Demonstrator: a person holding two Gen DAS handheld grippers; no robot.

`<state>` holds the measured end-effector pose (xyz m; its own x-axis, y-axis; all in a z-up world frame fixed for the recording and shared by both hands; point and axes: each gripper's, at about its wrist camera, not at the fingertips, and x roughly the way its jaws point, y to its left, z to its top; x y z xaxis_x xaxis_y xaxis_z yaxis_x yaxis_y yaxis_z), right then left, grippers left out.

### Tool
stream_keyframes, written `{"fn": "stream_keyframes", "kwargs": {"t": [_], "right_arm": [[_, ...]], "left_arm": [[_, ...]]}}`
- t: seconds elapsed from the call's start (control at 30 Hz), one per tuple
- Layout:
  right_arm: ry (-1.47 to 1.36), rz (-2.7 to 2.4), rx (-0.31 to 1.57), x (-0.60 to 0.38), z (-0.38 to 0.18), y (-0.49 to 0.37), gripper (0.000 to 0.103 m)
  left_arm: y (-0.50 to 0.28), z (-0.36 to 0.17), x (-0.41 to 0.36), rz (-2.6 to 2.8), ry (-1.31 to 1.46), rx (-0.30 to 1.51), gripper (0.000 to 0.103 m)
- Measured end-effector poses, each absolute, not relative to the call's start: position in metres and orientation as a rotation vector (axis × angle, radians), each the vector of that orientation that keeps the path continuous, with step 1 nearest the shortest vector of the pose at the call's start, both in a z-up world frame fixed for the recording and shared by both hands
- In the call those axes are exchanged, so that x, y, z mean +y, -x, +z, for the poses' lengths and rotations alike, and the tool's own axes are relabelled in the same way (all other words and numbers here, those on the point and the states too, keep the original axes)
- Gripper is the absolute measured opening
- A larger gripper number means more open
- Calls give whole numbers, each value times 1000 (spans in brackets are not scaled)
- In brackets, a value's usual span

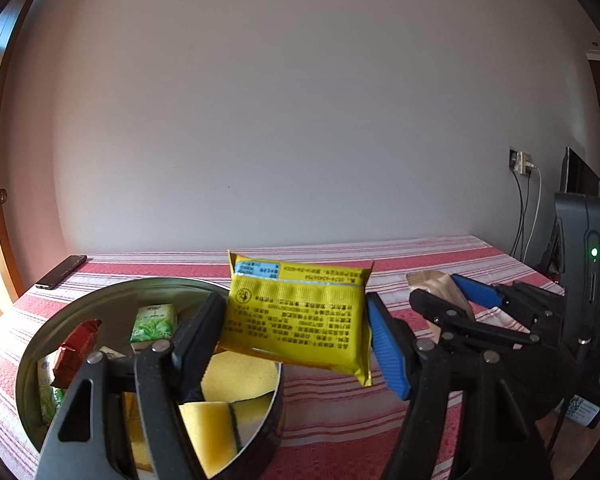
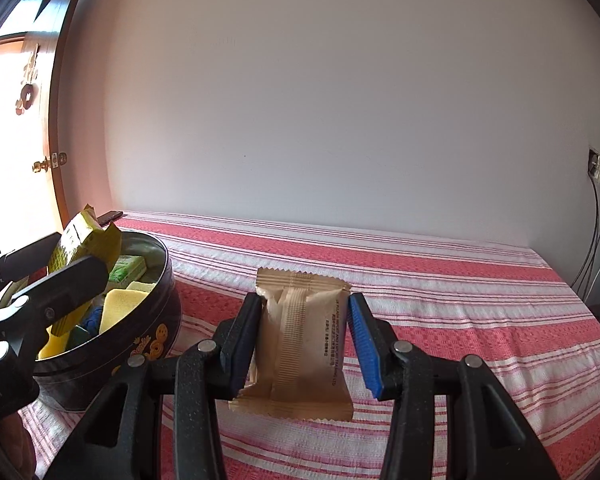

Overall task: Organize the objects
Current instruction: 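Lift the yellow packet with the left tool and carry it over the tin, then open the left tool to drop the yellow packet into the tin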

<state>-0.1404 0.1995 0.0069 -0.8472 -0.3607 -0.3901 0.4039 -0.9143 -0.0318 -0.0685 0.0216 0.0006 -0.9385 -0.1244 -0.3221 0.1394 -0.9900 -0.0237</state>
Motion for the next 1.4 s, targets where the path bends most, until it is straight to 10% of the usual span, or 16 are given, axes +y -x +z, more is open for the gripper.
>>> {"fn": "stream_keyframes", "kwargs": {"t": [1.4], "right_arm": [[-561,-2344,390,47,19,146,49]], "left_arm": [[51,-15,-105,-2659,-615,186,73]]}}
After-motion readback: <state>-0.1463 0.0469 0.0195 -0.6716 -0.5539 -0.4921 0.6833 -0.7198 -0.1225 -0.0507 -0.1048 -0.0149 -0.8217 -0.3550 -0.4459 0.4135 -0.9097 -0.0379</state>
